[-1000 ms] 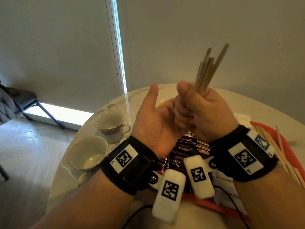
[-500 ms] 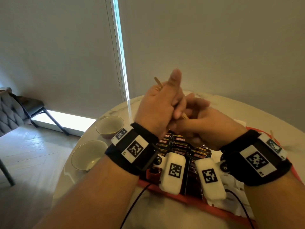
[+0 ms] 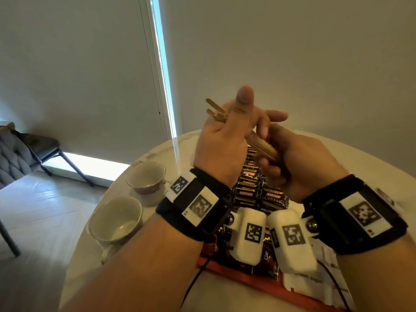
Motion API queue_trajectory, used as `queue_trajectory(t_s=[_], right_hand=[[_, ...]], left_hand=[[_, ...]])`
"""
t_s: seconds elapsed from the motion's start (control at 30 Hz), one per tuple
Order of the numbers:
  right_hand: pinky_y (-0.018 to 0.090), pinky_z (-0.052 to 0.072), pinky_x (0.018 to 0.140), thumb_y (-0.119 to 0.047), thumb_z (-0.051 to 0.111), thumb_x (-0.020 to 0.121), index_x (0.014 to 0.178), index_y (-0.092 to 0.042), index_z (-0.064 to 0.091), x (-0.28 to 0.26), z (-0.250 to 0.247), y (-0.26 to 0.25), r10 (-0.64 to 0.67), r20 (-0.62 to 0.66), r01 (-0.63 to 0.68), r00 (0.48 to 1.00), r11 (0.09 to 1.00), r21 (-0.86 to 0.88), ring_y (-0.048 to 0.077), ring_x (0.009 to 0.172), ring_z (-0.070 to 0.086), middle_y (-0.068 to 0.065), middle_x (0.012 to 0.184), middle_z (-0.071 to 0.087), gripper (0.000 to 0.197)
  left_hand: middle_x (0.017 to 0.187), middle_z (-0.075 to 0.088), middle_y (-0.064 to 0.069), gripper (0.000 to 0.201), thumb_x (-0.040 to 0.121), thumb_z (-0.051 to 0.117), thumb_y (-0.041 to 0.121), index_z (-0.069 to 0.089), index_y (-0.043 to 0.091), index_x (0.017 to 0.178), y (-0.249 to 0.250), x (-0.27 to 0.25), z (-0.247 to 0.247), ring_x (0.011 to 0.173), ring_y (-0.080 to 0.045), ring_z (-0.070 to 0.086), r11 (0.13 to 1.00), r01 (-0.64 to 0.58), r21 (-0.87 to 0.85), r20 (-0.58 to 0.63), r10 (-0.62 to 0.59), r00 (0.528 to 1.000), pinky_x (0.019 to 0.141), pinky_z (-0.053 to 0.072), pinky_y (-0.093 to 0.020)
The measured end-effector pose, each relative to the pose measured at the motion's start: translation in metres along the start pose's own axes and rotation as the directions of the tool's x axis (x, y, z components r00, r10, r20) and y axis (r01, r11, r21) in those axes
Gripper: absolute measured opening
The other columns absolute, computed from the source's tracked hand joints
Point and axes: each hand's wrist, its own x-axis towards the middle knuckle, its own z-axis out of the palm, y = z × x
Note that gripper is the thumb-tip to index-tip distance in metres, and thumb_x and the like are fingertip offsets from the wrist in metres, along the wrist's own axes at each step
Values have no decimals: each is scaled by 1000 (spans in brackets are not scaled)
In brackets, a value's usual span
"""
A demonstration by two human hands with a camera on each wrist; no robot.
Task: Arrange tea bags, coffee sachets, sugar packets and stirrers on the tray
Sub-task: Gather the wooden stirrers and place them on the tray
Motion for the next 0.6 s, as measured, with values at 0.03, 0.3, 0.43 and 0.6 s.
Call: queue_trajectory(t_s=[0.03,0.3,0.43,0.6], right_hand=[[22,20,42,-45,51,102,80,-18,59,0,-1,1,-30,8,30,1000,999,-25,16,44,28,6,57,45,36],[24,16,42,-42,69,75,65,-18,52,-7,-16,-12,-68,20,70,998,991,-119,14,44,21,1,53,32,31],[30,19,48,-37,70,88,77,-12,58,-5,-18,-10,-67,-58,54,996,979,-199,16,46,26,1,52,36,30],[28,21,46,-50,65,83,74,-13,61,-9,-10,-12,-97,-33,87,995,969,-233,14,44,30,1,52,42,38]], left_hand=[[71,66,-5,59,107,44,48,54,6,67,0,0,-1,102,-35,75,999,-26,32,18,25,1000,85,59,-56],[105,72,-18,23,91,75,21,63,11,109,13,6,-16,101,-33,74,943,-230,242,129,204,970,89,61,-57],[122,67,-6,58,88,82,15,49,10,137,14,8,-25,113,-20,71,885,-306,350,100,289,952,100,58,-43],[119,72,10,25,96,73,26,70,21,121,8,7,-23,116,-3,66,755,-327,568,162,287,944,103,54,-29]])
